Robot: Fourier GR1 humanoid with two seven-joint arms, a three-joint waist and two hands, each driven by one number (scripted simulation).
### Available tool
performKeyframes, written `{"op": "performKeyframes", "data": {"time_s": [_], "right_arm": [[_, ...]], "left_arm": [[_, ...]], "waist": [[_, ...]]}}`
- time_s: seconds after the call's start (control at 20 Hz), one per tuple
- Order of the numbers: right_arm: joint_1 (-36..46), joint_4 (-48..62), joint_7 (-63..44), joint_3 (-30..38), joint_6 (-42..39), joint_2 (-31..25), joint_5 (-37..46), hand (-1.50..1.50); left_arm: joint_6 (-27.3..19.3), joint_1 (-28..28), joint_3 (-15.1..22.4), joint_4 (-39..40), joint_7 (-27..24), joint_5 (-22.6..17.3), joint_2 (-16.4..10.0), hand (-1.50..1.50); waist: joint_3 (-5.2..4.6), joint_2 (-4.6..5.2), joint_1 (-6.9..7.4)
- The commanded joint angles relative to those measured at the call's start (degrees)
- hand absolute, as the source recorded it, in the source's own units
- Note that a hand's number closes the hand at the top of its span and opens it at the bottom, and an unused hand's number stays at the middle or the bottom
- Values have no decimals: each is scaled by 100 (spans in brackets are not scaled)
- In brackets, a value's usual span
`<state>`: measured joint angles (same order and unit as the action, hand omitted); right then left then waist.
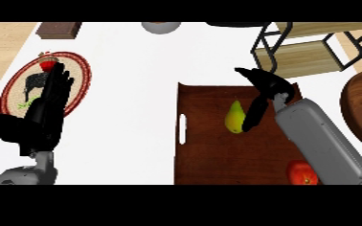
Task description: Pick the pear from the tray and place it in the tiered shelf
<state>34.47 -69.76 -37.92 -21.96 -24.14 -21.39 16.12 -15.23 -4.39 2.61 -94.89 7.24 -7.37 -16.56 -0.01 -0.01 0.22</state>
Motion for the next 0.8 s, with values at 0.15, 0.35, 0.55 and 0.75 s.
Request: {"op": "performKeyframes", "data": {"time_s": [0.15,0.35,0.55,0.75], "right_arm": [[27,724,589,363,-114,348,616,-150],[-546,122,704,507,-325,152,813,-150],[-351,614,1170,721,-19,513,1061,-150],[-379,1276,1667,695,410,766,1559,-150]], "left_arm": [[260,157,-198,-328,117,100,28,0],[193,35,-131,-22,12,368,311,0],[438,78,-361,75,-56,266,276,0],[454,-80,-402,4,24,342,364,0]], "waist": [[2,2,26],[0,-2,-20],[0,4,2],[2,10,12]]}}
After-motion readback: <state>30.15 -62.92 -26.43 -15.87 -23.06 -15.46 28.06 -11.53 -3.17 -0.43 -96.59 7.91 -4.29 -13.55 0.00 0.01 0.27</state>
